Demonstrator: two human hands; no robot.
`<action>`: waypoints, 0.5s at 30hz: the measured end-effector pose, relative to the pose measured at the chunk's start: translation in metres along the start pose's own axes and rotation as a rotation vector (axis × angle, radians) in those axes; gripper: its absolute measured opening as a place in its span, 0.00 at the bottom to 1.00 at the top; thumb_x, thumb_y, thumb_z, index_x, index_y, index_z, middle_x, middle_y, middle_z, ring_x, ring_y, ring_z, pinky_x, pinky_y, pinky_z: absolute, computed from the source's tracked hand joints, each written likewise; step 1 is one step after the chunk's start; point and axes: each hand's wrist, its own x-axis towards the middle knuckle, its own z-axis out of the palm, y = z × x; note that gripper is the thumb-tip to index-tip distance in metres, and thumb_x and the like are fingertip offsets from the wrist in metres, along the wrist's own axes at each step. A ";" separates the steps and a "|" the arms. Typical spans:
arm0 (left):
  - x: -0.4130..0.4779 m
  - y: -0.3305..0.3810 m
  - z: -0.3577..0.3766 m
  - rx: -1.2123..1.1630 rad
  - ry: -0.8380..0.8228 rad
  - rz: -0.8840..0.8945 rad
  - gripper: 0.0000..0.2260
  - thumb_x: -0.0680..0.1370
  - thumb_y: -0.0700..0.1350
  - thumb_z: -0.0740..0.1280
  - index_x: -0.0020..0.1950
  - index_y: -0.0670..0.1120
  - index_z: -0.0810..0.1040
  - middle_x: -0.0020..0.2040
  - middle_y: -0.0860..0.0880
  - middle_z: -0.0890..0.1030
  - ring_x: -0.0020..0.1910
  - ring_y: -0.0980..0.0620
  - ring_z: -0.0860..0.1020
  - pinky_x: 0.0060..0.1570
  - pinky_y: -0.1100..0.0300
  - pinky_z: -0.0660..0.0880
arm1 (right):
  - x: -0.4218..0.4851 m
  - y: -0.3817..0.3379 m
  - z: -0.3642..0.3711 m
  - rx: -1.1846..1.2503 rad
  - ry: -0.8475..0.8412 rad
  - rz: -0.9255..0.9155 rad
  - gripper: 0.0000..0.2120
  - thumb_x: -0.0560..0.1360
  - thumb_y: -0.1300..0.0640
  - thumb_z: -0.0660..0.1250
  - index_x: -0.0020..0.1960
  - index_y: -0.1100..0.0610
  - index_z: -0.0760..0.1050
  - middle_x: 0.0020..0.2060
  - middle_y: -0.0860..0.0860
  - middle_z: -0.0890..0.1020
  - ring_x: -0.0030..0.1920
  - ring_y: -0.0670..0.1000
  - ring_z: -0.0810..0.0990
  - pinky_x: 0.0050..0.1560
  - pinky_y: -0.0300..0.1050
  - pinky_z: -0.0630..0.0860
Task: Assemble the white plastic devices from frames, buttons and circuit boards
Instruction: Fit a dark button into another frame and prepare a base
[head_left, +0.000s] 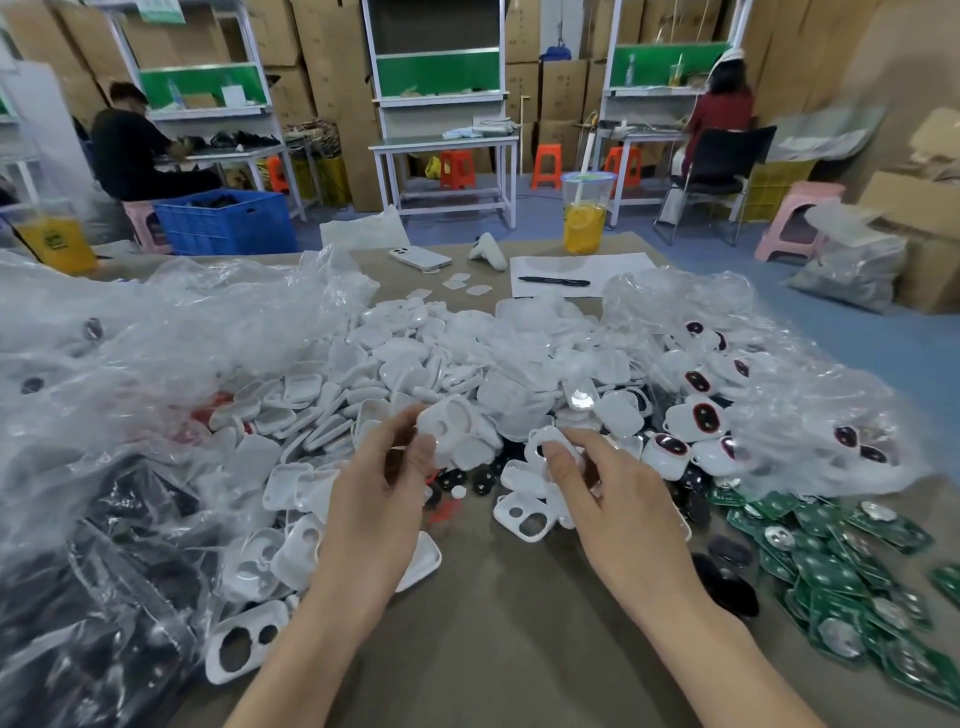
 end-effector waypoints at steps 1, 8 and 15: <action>-0.001 0.001 0.001 -0.040 -0.006 -0.008 0.09 0.82 0.47 0.65 0.58 0.60 0.80 0.47 0.50 0.83 0.39 0.61 0.83 0.33 0.70 0.78 | 0.000 -0.001 0.000 -0.007 -0.001 -0.018 0.23 0.79 0.33 0.51 0.61 0.43 0.77 0.41 0.40 0.80 0.44 0.46 0.76 0.49 0.48 0.74; -0.006 0.007 0.003 -0.124 -0.038 0.016 0.09 0.81 0.46 0.68 0.55 0.60 0.82 0.49 0.55 0.84 0.46 0.54 0.82 0.31 0.73 0.76 | 0.000 -0.003 0.000 -0.056 0.037 -0.093 0.20 0.80 0.40 0.56 0.66 0.46 0.76 0.56 0.41 0.74 0.61 0.46 0.73 0.62 0.44 0.69; -0.014 0.002 0.009 0.122 -0.128 0.207 0.12 0.80 0.44 0.70 0.53 0.63 0.80 0.48 0.55 0.80 0.46 0.59 0.80 0.37 0.68 0.79 | -0.002 -0.016 -0.001 0.590 -0.123 -0.018 0.13 0.78 0.40 0.65 0.62 0.37 0.77 0.56 0.39 0.82 0.53 0.42 0.83 0.51 0.31 0.76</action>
